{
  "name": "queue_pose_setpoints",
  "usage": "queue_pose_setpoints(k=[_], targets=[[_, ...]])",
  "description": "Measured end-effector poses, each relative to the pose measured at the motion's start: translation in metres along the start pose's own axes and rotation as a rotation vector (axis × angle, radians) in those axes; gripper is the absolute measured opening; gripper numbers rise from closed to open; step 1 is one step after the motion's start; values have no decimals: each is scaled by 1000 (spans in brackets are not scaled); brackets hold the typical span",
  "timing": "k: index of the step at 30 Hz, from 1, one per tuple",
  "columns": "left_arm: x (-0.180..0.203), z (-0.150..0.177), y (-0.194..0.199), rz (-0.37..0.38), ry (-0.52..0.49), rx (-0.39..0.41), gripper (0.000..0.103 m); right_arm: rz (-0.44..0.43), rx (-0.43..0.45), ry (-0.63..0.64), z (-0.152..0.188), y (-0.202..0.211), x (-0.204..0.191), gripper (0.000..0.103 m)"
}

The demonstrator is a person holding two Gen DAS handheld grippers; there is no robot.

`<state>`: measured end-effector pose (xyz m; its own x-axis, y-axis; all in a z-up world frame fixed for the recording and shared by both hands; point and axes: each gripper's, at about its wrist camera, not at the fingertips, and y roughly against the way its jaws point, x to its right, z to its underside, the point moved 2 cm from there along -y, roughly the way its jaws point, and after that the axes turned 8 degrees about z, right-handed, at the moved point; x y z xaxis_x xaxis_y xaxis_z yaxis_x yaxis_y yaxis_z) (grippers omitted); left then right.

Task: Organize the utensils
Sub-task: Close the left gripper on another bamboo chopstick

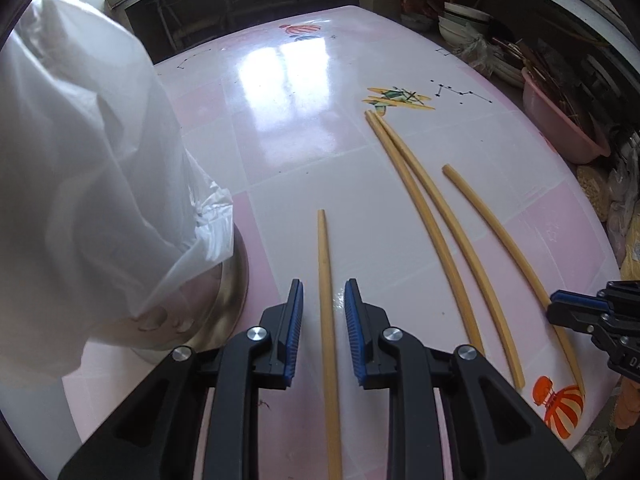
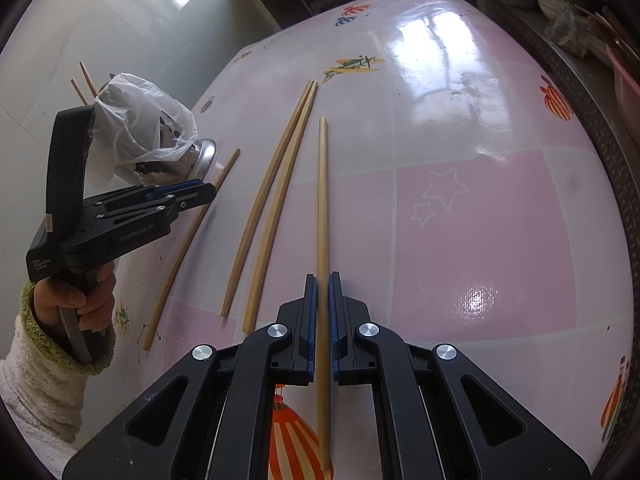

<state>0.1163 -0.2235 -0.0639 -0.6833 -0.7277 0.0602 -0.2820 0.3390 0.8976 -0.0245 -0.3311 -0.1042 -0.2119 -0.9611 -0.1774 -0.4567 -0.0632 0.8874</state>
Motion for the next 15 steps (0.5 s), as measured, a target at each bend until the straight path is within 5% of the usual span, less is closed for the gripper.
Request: queue_pose_setpoints(k=[4,7,12,15], targets=[[-8,-3,-1,4,42,21,19,-1,-2,0,0,0,1,4],[-9,0,1,-13,31,32,7,0,-4,0,-1,0,1,4],[-17,6,6,2,75,36,6,10,-15,6,-3,0,-1,4],[-19,10,9,5,94,41,6,16,-14,33,-9,1,-7,14]])
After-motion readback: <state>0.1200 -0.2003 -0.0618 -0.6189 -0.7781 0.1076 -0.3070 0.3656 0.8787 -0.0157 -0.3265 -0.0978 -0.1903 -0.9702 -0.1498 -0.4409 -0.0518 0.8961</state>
